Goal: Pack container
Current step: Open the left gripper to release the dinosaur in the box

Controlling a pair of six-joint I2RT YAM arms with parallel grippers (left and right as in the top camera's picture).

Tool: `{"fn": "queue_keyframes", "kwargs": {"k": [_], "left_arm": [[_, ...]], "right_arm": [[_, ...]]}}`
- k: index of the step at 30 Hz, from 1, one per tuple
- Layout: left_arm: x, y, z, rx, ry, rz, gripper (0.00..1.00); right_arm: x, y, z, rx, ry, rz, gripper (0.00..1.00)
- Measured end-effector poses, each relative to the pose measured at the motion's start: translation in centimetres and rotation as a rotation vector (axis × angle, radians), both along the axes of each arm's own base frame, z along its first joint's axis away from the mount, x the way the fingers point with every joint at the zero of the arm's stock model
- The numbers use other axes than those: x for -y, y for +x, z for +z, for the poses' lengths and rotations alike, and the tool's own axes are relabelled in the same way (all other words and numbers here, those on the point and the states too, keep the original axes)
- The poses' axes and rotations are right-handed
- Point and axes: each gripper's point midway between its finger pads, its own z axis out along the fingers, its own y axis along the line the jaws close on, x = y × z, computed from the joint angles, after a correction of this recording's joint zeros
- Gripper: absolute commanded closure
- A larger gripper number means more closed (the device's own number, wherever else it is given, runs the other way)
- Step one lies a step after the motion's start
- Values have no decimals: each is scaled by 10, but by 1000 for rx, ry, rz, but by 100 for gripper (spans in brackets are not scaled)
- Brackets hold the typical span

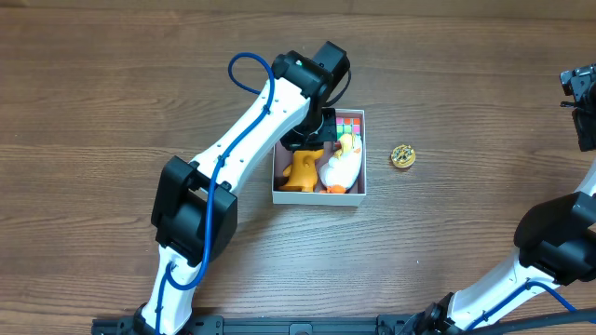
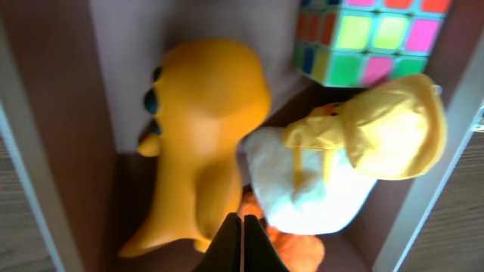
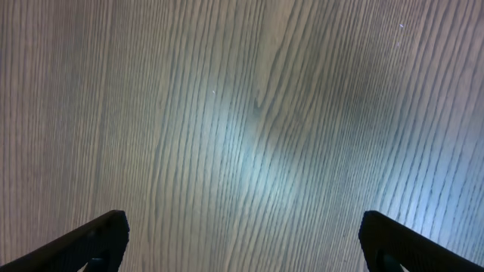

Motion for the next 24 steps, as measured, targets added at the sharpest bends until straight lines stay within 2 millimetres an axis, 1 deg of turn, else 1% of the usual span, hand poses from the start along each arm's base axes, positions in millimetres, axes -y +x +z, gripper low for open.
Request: {"fn": "queue_keyframes", "kwargs": {"k": [11, 16, 20, 24], "left_arm": [[4, 2, 1, 12, -16, -17, 96], [11, 1, -1, -2, -46, -28, 96], [14, -1, -10, -29, -53, -31, 96], [15, -4, -25, -70, -46, -31, 96]], "right_arm": [[0, 0, 0, 0, 0, 0, 0], [0, 0, 0, 0, 0, 0, 0], [0, 0, 0, -1, 0, 1, 0], [0, 0, 0, 0, 0, 0, 0]]}}
